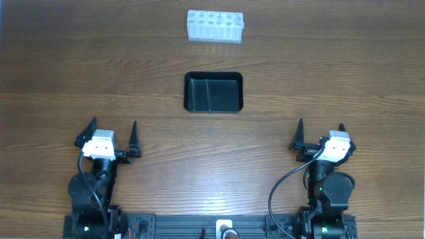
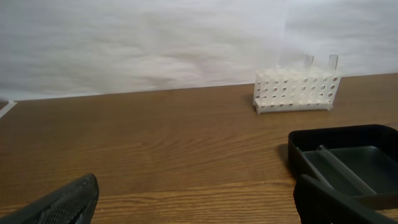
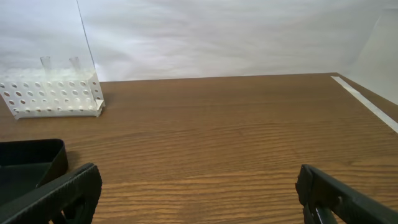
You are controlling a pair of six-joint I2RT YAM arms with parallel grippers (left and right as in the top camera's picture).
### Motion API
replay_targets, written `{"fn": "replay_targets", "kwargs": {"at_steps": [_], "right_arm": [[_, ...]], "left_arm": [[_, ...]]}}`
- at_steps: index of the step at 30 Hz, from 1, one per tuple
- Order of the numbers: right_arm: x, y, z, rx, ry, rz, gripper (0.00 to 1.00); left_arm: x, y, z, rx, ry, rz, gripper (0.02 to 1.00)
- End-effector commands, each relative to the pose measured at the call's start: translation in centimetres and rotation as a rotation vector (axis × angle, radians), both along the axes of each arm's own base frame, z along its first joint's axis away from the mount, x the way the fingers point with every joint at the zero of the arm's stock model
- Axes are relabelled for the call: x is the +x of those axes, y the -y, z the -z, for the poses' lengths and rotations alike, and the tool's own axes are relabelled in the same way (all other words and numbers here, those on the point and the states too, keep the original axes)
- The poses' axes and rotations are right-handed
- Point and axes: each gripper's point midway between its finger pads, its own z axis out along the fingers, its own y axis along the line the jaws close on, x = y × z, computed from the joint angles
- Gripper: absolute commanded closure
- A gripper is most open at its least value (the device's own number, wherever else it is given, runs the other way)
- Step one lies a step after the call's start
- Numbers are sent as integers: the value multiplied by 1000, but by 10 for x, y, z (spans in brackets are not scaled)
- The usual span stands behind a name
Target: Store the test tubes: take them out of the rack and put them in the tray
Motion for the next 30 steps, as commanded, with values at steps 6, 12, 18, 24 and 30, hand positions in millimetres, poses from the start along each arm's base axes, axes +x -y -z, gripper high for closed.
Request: {"fn": "replay_targets", "kwargs": {"at_steps": [6,12,18,24,30], "right_arm": [[2,-13,-9,51,52,-76,9],[2,-6,-16,81,83,-36,9],[8,-14,-43,57,149,-88,7],[38,-16,-78,49,117,-105,9],[102,-24,-92,60,-5,-135,7]], "left_arm": [[0,1,1,13,4,9,18],[0,1,1,13,4,9,18],[0,1,1,13,4,9,18],[0,1,1,13,4,9,18],[0,1,1,13,4,9,18]]}}
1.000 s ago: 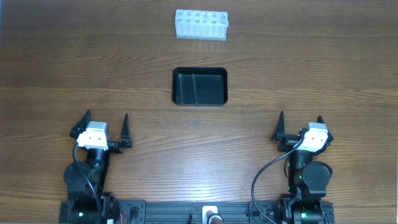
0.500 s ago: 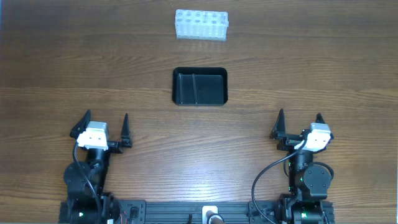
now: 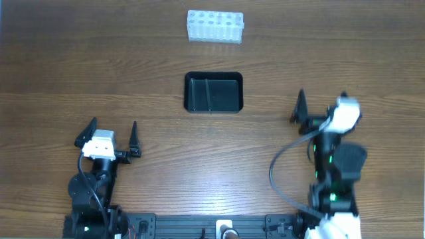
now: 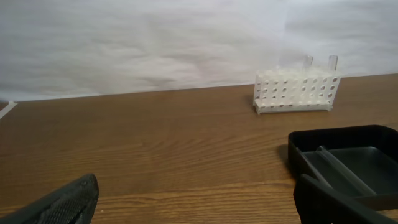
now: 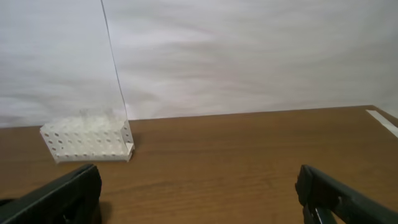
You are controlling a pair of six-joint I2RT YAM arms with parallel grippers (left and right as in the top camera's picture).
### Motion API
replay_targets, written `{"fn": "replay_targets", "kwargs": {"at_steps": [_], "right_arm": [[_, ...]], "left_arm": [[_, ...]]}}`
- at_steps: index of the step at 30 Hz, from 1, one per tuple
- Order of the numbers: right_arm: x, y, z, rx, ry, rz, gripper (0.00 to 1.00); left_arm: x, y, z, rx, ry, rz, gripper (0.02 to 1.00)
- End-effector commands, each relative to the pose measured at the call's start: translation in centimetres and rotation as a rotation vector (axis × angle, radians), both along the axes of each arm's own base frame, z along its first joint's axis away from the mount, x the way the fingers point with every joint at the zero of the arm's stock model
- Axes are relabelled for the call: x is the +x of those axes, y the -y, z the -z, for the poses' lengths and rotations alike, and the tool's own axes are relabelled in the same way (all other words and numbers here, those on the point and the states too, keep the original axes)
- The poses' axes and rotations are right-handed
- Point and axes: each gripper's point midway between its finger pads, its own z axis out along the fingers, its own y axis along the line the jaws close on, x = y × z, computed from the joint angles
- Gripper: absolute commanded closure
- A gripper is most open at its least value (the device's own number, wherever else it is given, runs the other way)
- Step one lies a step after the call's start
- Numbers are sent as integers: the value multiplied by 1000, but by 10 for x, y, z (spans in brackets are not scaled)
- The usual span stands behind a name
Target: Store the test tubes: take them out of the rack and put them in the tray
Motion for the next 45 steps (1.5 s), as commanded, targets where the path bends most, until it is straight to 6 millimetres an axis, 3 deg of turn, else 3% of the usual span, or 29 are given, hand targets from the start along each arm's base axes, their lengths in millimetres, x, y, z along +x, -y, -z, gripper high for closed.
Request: {"fn": "replay_targets", "kwargs": {"at_steps": [1,6,7,11,17,23,31,40,45], "right_arm": [[49,-13,-16,0,-63,-53,7],[109,-56,-14,-9,-139,-154,9],[127,-77,-11,-13,-160,-193,9],[162,-122,1,-26,-227,-243,7],[197,-184,21,-79,-341,-251,7],[220,-231,32,-131,-389,-248,9],[239,-264,47,-69,-446,-234,9],[262,-267,72,-41,-487,-177,9],[271,-256,75,-28,-473,-144,9]], "left_arm": [[0,1,1,13,1,8,18],[0,1,1,13,1,8,18],[0,1,1,13,1,8,18],[0,1,1,13,1,8,18],[0,1,1,13,1,8,20],[0,1,1,13,1,8,18],[0,1,1,13,1,8,18],[0,1,1,13,1,8,18],[0,1,1,13,1,8,18]]}}
